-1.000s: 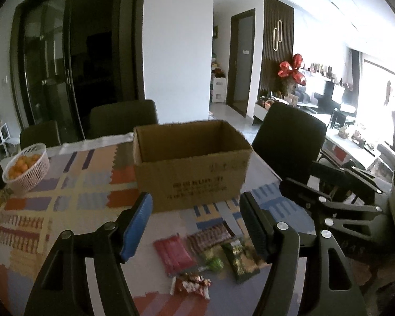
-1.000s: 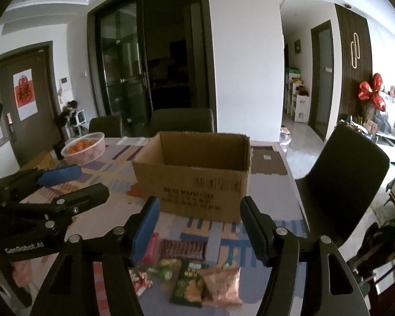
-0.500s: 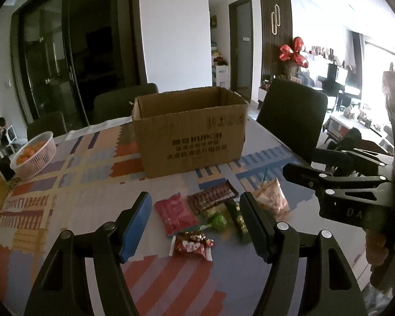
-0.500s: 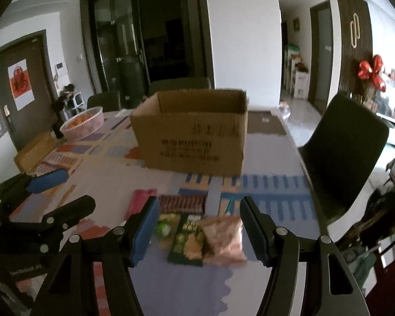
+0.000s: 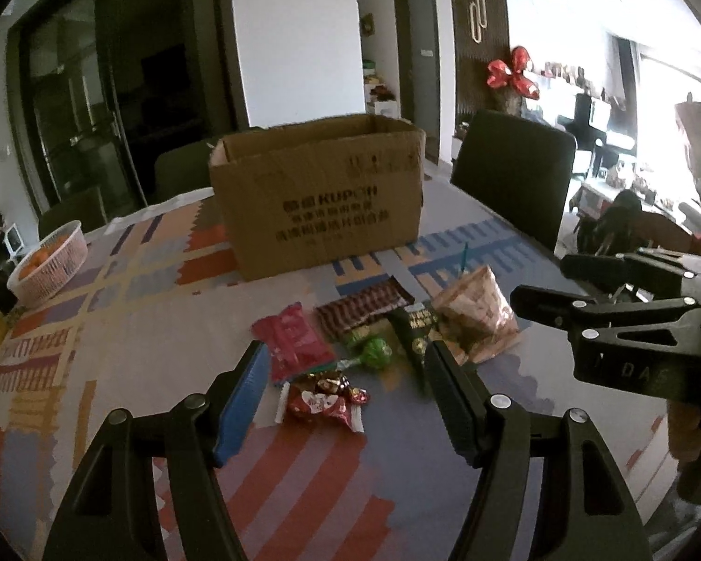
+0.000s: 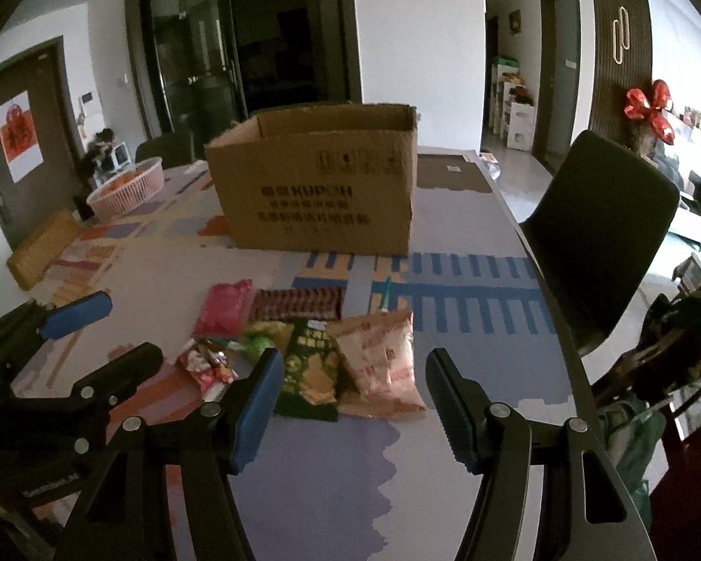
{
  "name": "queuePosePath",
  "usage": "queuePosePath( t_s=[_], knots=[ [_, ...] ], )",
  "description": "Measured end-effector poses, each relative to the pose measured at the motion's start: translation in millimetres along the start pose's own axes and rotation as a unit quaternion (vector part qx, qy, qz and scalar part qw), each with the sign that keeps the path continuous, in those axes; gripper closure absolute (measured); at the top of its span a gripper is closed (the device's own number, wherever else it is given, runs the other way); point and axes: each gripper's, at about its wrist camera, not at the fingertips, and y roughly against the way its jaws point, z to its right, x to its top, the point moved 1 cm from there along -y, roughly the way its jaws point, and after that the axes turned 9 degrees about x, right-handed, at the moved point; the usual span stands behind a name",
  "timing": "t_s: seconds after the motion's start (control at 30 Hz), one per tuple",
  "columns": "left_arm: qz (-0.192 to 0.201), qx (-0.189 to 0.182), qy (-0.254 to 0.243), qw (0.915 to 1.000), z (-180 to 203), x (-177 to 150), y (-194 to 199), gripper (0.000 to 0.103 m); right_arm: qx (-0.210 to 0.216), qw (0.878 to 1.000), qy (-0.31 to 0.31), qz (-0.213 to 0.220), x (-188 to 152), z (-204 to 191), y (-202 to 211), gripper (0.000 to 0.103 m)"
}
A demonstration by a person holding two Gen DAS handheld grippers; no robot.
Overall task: Organize snacks
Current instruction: 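Move both open tools back down to the remaining snacks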
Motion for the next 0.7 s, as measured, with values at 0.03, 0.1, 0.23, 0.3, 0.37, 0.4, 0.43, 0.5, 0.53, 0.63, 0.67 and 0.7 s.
queuePosePath(
  t_s=[0.03,0.1,0.23,0.3,0.37,0.4,0.43,0.5,0.53,0.63,0.67,0.7],
  knots=[
    [-0.002,-0.001,-0.002,1.0,1.6,-1.6,-3.7,0.038,-0.004,1.0,0.003,-0.002,-1.6,0.5,-2.2,0.039],
    [-0.005,-0.004,-0.004,1.0,3.4,-3.2,-9.4,0.041,-0.006,1.0,0.006,-0.005,-4.1,1.9,-6.5,0.039],
    [-0.015,-0.009,-0.008,0.9998,7.3,-5.0,-25.2,0.046,-0.005,1.0,0.003,-0.01,-6.5,5.8,-14.5,0.039],
    [-0.018,-0.012,-0.011,0.9997,10.1,-5.9,-30.8,0.048,-0.006,1.0,0.002,-0.013,-7.9,8.1,-19.4,0.039],
    [-0.022,-0.014,-0.018,0.9995,13.8,-6.7,-38.3,0.05,-0.007,1.0,0.001,-0.017,-8.8,9.9,-24.0,0.039],
    [-0.023,-0.015,-0.019,0.9994,14.4,-6.6,-40.8,0.052,-0.006,1.0,0.0,-0.018,-9.1,10.9,-26.0,0.039],
    [-0.025,-0.016,-0.021,0.9993,15.9,-6.8,-44.6,0.053,-0.005,1.0,-0.002,-0.021,-9.8,12.5,-29.3,0.039],
    [-0.028,-0.019,-0.026,0.9991,19.3,-7.1,-51.4,0.054,-0.004,1.0,-0.006,-0.023,-10.3,15.1,-33.3,0.039],
    [-0.029,-0.019,-0.029,0.999,20.7,-7.2,-53.7,0.055,-0.002,1.0,-0.008,-0.025,-10.5,16.9,-36.6,0.039],
    [-0.036,-0.022,-0.038,0.9984,25.5,-7.8,-63.1,0.057,-0.001,0.999,-0.013,-0.031,-11.4,20.2,-43.7,0.039],
    [-0.039,-0.021,-0.042,0.9982,26.7,-8.1,-66.1,0.058,-0.001,0.999,-0.013,-0.033,-11.2,21.0,-45.5,0.039],
    [-0.041,-0.021,-0.044,0.998,27.2,-8.2,-68.8,0.059,-0.001,0.999,-0.014,-0.034,-11.3,21.7,-47.5,0.039]
  ],
)
